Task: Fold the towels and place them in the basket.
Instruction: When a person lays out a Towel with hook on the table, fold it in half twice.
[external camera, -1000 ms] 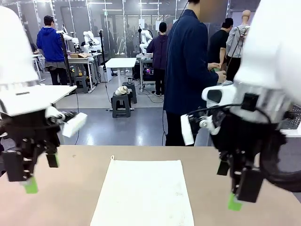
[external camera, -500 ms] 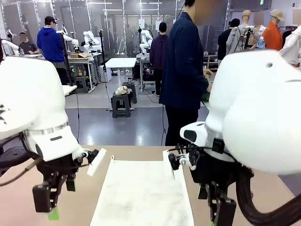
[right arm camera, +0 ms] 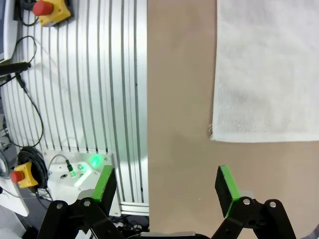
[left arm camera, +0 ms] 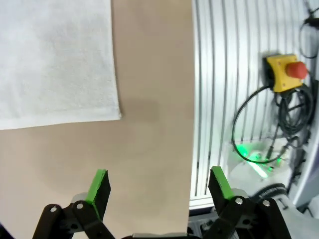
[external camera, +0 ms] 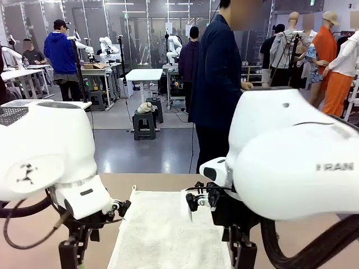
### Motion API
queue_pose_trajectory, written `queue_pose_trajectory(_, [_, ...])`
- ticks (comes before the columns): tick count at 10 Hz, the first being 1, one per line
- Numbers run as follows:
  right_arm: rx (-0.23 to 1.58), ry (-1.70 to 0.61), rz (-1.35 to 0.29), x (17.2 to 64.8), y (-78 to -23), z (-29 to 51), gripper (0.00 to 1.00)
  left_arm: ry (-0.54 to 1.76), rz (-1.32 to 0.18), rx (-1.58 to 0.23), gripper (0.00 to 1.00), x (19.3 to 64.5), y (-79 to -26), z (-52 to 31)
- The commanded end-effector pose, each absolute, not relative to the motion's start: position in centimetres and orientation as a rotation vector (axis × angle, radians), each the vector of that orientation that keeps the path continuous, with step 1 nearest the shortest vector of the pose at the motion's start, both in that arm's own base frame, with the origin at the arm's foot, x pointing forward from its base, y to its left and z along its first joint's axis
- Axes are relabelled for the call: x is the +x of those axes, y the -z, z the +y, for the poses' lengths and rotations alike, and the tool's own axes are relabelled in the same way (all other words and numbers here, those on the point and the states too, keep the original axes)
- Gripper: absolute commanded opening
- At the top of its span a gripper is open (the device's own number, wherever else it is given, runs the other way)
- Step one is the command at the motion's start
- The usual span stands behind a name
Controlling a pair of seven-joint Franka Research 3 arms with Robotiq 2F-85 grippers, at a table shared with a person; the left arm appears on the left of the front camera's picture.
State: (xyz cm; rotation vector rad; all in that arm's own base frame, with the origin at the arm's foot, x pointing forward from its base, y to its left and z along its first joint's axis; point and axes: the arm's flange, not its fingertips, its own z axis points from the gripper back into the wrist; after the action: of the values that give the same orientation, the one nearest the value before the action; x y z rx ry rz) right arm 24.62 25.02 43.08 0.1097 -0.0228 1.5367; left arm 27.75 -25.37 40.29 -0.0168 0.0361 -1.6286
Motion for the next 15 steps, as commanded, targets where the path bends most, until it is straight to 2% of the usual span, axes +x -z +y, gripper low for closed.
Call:
queue_pose_trajectory(1, [0.047,-1.544,-0.073,24.0,-39.8,24.7,1.0,1.616,-0.033,0.097,1.0,27.9,-38.4,-26.0])
queue_pose_trajectory(2, [-0.008,-1.542,-0.081,24.4,-39.0,24.7,1.0,1.619,-0.071,0.119,1.0,28.2,-38.0,-25.8])
queue_pose_trajectory(8, [-0.001,-1.534,-0.042,25.5,-36.2,23.7,1.0,1.614,-0.111,0.12,1.0,28.9,-38.1,-25.2])
queue_pose_trajectory(9, [-0.001,-1.541,-0.036,25.6,-36.1,23.6,1.0,1.624,-0.082,0.111,1.0,28.9,-38.1,-25.1])
queue_pose_trajectory(10, [0.023,-1.546,-0.021,27.7,-38.6,26.0,1.0,1.633,-0.094,0.1,1.0,29.8,-39.2,-25.9])
queue_pose_trajectory(15, [0.033,-1.529,-0.007,28.3,-38.0,25.7,1.0,1.631,-0.123,0.091,1.0,29.9,-38.7,-26.2])
